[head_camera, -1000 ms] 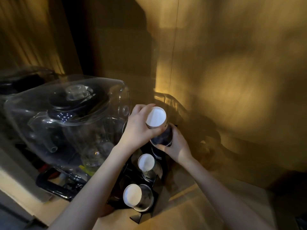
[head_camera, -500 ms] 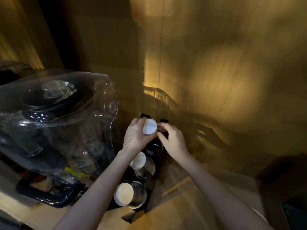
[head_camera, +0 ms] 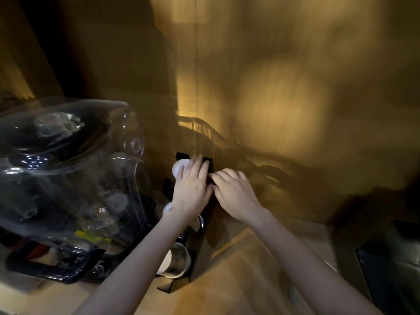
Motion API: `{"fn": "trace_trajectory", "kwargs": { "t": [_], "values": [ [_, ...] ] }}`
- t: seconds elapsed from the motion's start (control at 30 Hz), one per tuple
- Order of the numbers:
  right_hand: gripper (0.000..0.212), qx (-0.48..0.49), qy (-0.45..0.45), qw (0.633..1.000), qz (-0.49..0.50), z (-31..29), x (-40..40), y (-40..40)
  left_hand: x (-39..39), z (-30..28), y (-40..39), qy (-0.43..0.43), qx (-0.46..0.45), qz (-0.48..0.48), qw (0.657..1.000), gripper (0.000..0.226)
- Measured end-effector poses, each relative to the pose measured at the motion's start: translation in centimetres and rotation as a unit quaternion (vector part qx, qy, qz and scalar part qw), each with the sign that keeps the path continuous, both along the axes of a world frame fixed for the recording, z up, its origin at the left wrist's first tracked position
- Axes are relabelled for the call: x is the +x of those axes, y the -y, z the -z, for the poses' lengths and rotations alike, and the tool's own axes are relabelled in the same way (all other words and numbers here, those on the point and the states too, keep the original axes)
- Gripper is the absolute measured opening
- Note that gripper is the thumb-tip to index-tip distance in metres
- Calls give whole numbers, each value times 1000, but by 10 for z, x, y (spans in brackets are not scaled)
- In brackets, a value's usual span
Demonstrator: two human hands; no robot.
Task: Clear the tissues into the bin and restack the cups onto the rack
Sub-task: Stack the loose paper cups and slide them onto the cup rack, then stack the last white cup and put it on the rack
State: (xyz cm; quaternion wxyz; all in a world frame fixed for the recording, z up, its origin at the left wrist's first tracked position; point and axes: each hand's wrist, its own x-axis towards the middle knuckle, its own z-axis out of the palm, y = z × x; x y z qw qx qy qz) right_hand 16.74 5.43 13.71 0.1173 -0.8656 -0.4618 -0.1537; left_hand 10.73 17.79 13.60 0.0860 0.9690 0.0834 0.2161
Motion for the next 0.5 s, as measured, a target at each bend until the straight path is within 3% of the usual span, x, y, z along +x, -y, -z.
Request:
{"fn": "trace_trajectory", "kwargs": {
  "t": [0.23,0.5],
  "values": [
    [42,-14,-35,993,115,7,-13,97,2,25,86,-29,-19,130,991,55],
    [56,-18,-124,944,304,70,-49,218,3,82,183,-180,-21,207,961,64]
  ]
}}
